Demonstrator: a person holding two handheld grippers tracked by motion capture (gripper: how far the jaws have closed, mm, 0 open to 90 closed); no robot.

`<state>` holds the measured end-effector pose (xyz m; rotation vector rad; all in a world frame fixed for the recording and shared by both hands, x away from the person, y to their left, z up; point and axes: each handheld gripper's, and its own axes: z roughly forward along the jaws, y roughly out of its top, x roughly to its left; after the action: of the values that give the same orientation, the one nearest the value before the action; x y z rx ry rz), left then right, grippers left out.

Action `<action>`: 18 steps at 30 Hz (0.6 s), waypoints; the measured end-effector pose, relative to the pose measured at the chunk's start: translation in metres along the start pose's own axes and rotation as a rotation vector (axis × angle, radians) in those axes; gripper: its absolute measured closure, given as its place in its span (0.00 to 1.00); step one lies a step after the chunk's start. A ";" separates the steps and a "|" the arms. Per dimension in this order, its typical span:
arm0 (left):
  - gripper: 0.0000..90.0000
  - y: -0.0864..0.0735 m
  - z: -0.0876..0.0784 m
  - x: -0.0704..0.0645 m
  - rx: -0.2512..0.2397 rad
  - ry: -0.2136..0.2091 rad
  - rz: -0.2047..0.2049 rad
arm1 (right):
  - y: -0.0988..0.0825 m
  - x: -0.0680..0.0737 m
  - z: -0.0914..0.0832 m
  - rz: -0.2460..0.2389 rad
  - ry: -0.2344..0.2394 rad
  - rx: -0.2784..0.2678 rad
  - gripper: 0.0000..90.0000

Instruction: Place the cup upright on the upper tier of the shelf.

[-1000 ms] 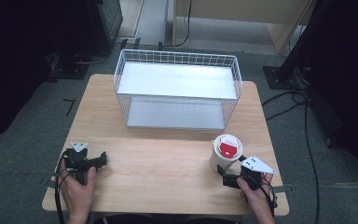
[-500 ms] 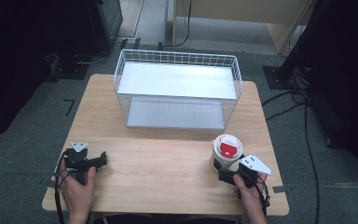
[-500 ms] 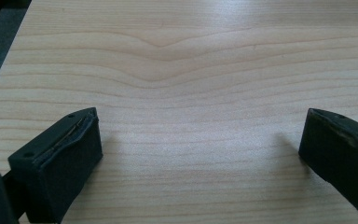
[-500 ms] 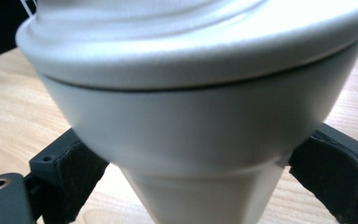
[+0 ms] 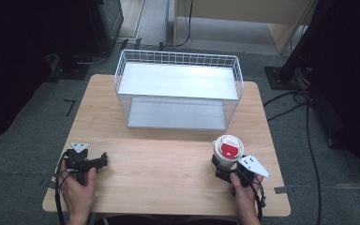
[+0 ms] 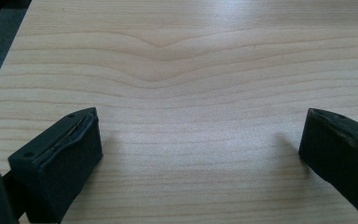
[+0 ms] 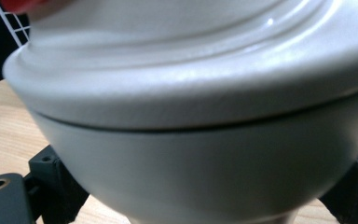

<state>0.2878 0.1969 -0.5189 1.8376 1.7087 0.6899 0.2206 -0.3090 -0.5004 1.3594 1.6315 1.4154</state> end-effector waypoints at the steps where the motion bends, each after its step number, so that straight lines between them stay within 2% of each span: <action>1: 0.00 0.000 0.000 0.000 0.000 0.000 0.000 | -0.002 0.002 0.000 0.003 -0.015 -0.014 0.08; 6: 0.00 0.000 0.000 0.000 0.000 0.000 0.000 | -0.005 0.008 0.002 0.004 -0.071 -0.045 0.10; 11: 0.00 0.000 0.000 0.000 0.000 0.000 0.000 | -0.007 0.008 0.006 0.030 -0.072 -0.042 0.09; 18: 0.00 0.000 0.000 0.000 -0.001 -0.003 0.000 | -0.006 0.011 0.004 0.013 -0.101 -0.056 0.10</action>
<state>0.2881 0.1966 -0.5189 1.8376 1.7061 0.6870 0.2192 -0.2963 -0.5053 1.3886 1.5106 1.3672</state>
